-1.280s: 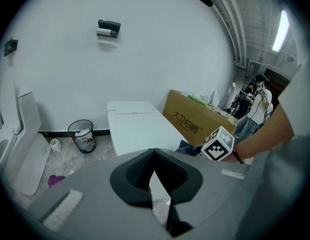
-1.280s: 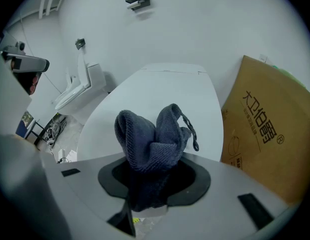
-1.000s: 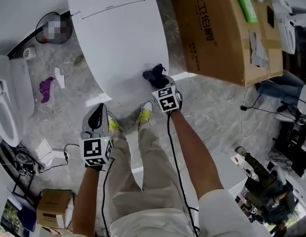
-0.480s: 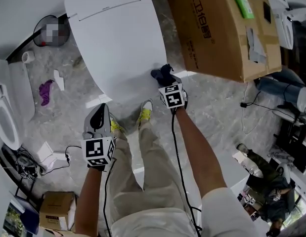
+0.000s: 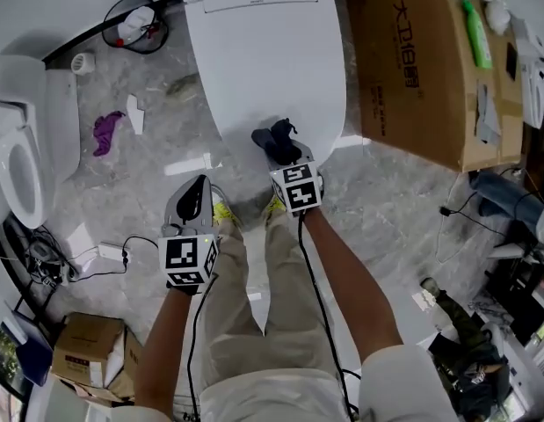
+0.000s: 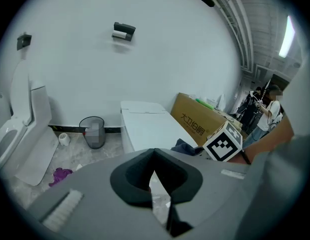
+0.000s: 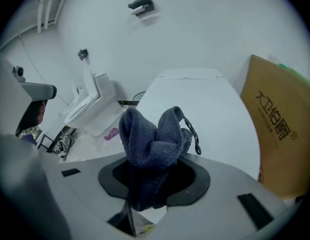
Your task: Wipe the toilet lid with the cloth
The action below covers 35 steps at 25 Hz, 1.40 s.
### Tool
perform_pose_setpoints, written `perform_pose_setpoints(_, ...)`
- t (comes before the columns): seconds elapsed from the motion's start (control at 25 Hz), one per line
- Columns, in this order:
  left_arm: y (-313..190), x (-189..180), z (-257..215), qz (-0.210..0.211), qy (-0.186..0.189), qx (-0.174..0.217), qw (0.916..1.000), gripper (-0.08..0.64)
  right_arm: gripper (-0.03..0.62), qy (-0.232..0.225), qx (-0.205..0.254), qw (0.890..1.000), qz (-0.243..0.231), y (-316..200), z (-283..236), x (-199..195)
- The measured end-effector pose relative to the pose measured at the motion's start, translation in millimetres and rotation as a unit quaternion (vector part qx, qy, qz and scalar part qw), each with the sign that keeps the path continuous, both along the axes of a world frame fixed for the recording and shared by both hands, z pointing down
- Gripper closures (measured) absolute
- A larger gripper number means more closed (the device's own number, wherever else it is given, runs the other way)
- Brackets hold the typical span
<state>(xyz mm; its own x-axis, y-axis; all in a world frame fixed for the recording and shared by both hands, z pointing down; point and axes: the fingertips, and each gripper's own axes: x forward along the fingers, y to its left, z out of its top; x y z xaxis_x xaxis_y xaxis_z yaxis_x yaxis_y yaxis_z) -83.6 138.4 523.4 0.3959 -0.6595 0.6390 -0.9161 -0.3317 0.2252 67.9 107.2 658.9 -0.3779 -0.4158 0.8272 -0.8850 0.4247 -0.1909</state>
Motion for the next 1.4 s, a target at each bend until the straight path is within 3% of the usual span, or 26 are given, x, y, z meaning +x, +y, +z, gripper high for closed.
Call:
perform_pose_setpoints(0.28, 11, -41, 3, -0.022, -0.013, -0.008, 0.9996, 0.558, 0.451, -0.031, -0.016, 0.998, -0.06, 15, 13, -104)
perform_pose_setpoints(0.6, 17, -45, 7, -0.009, -0.015, -0.015, 0.9997, 0.558, 0.454, -0.02, -0.012, 0.996, -0.09, 28, 33, -108)
perform_pose_setpoints(0.76, 12, -28, 4, -0.005, -0.008, -0.012, 0.9999, 0.558, 0.454, -0.014, -0.016, 0.995, -0.097, 29, 33, -90)
perform_pose_setpoints(1.12, 7, 22, 2, 0.037, 0.008, -0.008, 0.9993, 0.558, 0.456, 0.009, -0.011, 0.998, -0.059, 23, 34, -11)
perform_pose_setpoints(1.4, 11, 38, 7, 0.055, 0.001, -0.017, 0.9984, 0.558, 0.456, 0.02, -0.006, 0.999, -0.029, 24, 35, 41)
